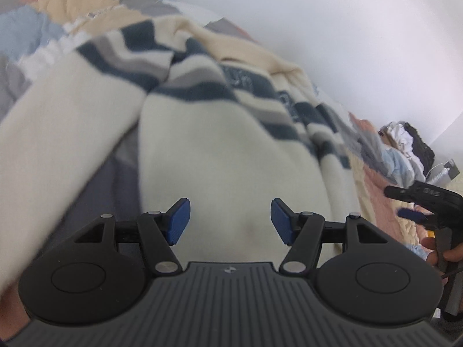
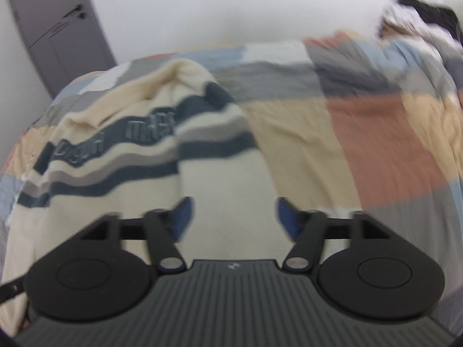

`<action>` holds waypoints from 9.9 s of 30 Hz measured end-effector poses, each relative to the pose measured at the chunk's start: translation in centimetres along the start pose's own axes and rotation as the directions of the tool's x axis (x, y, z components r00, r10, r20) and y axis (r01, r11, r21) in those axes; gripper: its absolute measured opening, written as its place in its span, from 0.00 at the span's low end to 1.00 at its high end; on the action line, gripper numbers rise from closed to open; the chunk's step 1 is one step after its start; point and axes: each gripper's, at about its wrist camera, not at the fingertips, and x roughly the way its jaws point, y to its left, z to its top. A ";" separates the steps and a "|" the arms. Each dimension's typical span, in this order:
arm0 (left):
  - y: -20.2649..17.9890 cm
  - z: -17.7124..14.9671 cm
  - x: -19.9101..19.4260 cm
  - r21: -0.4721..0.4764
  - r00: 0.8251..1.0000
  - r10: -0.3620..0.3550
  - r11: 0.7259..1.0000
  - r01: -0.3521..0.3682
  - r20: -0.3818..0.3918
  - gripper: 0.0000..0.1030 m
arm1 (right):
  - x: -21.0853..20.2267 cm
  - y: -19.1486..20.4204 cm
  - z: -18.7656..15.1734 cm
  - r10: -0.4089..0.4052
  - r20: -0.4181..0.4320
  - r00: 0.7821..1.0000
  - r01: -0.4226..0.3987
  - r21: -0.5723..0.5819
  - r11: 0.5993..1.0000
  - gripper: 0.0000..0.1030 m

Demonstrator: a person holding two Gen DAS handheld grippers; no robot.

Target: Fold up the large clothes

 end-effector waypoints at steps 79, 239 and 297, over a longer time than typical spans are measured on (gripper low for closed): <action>9.6 1.8 -0.4 -0.091 0.941 0.338 0.938 -0.334 0.029 0.69 | 0.4 2.9 3.9 0.096 0.069 0.993 -0.100 0.064 0.993 0.82; 0.8 -1.7 -7.6 -0.012 0.993 0.099 0.995 -0.098 0.065 0.60 | -3.2 -0.6 -3.2 0.134 -0.081 0.988 -0.126 0.107 0.986 0.12; 7.2 7.6 11.1 -0.061 0.973 -0.176 0.981 0.187 0.149 0.68 | 38.1 27.4 20.7 0.187 0.175 0.967 -0.163 -0.146 0.976 0.08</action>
